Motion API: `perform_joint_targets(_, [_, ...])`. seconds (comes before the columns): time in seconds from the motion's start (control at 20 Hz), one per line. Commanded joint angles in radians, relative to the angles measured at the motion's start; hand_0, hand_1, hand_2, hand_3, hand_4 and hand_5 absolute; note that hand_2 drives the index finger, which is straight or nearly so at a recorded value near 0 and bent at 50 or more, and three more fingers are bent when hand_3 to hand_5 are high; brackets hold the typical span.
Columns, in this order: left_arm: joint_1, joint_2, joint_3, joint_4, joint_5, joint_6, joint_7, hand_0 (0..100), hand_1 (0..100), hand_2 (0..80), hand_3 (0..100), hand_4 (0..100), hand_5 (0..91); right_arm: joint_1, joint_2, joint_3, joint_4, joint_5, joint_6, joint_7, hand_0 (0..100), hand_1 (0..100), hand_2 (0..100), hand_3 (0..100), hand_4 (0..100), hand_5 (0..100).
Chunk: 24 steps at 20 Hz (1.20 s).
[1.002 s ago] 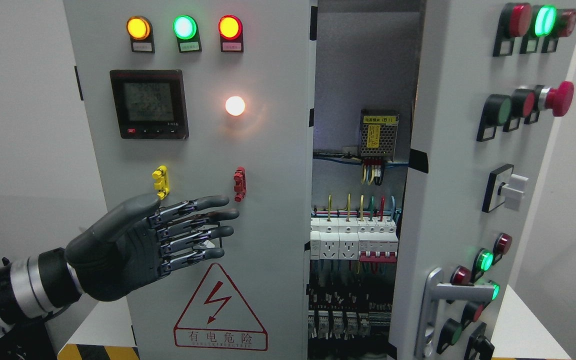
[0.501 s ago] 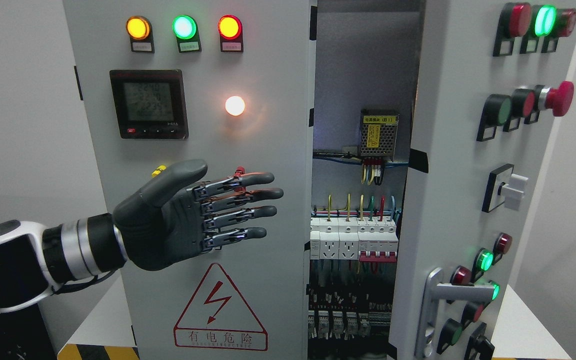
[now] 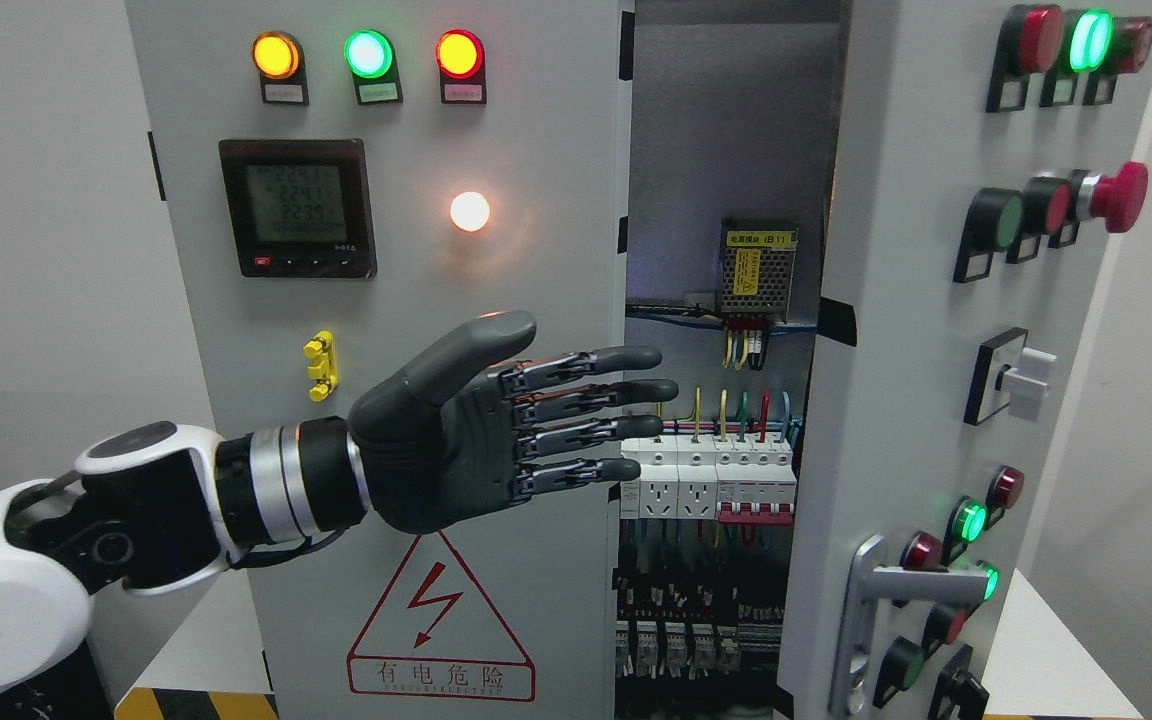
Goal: Open door with both hands
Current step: 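Raise the left hand and reach toward the gap at the door edge, then insert the left hand behind the partly open door's inner edge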
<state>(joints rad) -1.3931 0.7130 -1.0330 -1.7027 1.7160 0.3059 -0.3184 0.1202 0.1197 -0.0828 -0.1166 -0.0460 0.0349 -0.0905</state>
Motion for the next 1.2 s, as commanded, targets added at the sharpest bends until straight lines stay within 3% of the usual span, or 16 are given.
perform_joint_targets(0.0, [-0.007,-0.225,-0.004,0.113,-0.001,0.025,0.001,12,39,0.0,0,0,0.0,-0.001,0.000,0.000,0.000,0.000,0.000,0.000,5,0,0,0,0,0])
perform_joint_targets(1.15, [0.014,-0.382,0.108,0.175,0.001,0.093,0.009,12,39,0.0,0,0,0.0,-0.001,0.000,0.000,0.000,0.000,0.000,0.000,5,0,0,0,0,0])
